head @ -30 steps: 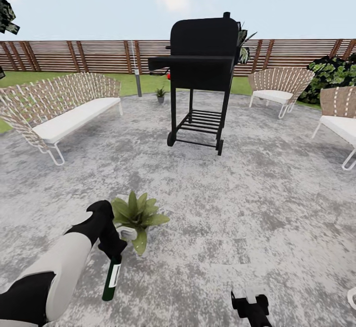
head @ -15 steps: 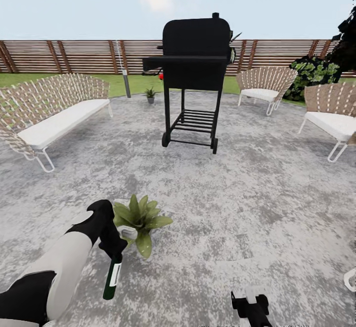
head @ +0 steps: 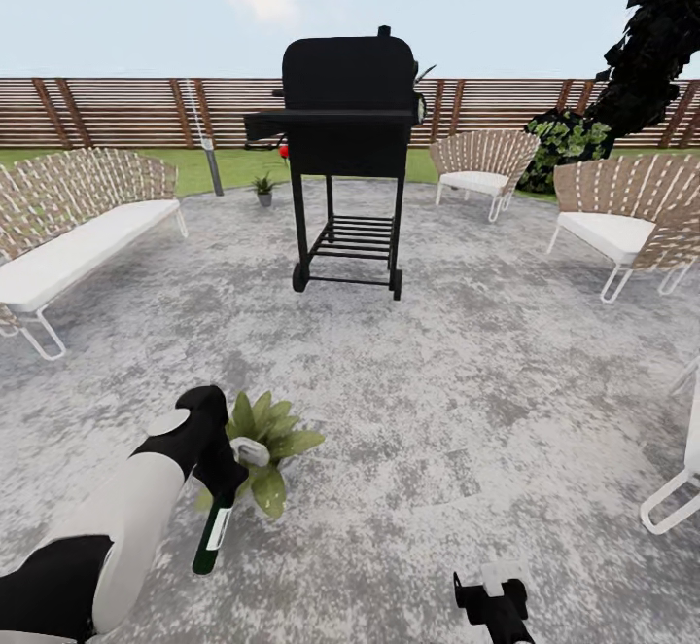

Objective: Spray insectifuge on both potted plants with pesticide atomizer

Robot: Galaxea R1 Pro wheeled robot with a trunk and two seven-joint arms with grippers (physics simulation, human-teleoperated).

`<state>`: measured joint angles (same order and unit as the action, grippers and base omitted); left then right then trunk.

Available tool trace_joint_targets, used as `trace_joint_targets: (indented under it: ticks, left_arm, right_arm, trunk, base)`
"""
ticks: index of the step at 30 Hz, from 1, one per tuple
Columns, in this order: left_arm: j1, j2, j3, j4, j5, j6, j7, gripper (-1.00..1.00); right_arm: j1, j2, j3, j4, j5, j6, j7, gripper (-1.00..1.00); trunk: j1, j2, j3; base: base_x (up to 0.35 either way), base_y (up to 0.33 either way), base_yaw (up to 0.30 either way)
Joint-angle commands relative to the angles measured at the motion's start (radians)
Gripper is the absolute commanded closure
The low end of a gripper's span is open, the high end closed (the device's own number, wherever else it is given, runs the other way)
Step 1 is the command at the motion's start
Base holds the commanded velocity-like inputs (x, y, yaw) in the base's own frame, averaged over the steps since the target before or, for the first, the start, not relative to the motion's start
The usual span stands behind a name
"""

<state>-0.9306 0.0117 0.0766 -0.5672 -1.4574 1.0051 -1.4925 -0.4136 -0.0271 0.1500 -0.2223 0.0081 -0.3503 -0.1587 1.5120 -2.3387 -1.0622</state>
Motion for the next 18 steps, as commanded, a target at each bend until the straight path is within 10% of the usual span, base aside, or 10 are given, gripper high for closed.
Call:
trace_joint_targets:
  ticks: [1,18]
  left_arm:
    - [0.0,-0.001,0.004,-0.008,-0.01,0.01,-0.009,1.0]
    - [-0.015,-0.001,0.005,-0.017,-0.012,0.011,-0.02,1.0]
  right_arm:
    - [-0.001,-0.001,0.009,0.0,0.001,-0.001,-0.008,-1.0]
    - [-0.001,-0.004,0.01,0.006,0.003,-0.001,-0.009,-1.0]
  trunk:
    - [0.0,0.0,-0.001]
    - [0.0,0.0,-0.001]
  base:
    - [0.0,0.0,-0.004]
    - [0.063,0.052,0.0]
